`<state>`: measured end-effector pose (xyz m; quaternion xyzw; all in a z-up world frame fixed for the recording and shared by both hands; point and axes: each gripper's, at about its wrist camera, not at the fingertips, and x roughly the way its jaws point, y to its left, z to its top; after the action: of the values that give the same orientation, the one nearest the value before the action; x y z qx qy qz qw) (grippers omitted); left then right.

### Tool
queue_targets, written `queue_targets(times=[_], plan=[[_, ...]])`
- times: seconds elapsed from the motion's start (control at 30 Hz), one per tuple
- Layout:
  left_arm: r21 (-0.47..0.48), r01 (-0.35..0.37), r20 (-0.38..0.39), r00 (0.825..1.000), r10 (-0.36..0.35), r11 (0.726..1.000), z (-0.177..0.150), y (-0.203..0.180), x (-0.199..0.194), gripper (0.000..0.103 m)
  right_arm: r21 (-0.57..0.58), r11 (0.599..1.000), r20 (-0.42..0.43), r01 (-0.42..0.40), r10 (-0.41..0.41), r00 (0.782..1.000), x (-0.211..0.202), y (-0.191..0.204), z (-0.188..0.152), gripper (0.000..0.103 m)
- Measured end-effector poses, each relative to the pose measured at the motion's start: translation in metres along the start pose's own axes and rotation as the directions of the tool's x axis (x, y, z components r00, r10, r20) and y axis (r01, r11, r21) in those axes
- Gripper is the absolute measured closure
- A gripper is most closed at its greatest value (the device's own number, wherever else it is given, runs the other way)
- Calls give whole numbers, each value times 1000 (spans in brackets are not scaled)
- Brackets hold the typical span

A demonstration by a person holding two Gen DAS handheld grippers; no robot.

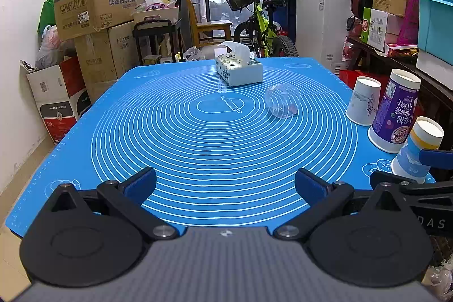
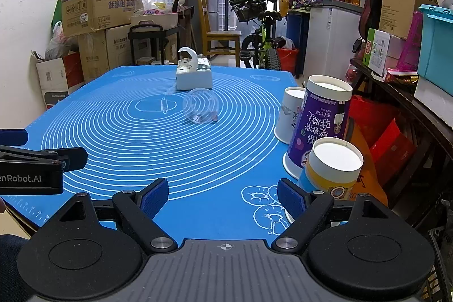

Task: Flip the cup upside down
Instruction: 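Move the right gripper to the clear plastic cup and close around it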

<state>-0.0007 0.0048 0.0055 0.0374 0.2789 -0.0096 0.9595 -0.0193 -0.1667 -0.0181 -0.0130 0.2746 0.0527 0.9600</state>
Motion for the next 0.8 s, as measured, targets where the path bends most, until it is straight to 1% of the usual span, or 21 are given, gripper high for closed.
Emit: queue_targets(times=[0.23,0.37,0.5,0.6,0.7,0.8], plan=[[-3,-11,4,1000,11,1000,10,9,-2,1,-1,1000,6,0,0,1000,0,-3,7,17],[-7,-12,-9,1000,12,1000,15,10,5,1,-25,1000,10,6,-5,1000,1,-4,16,17],[-26,2,-22,1000,-3,1000,24,12,14,1,-29,1000,6,-1,2,1000,8,-13,35,17],[-28,10,-36,999,-11,1000,36,12,26,1,-40,999,22,8,-7,1000,12,-20,54,17],[-22,16,-51,999,-17,1000,47,8,39,1,-45,999,44,12,-10,999,16,-27,76,17],[-18,26,-62,998,-27,999,57,-1,55,1,-38,999,48,3,-1,999,27,-35,103,17]])
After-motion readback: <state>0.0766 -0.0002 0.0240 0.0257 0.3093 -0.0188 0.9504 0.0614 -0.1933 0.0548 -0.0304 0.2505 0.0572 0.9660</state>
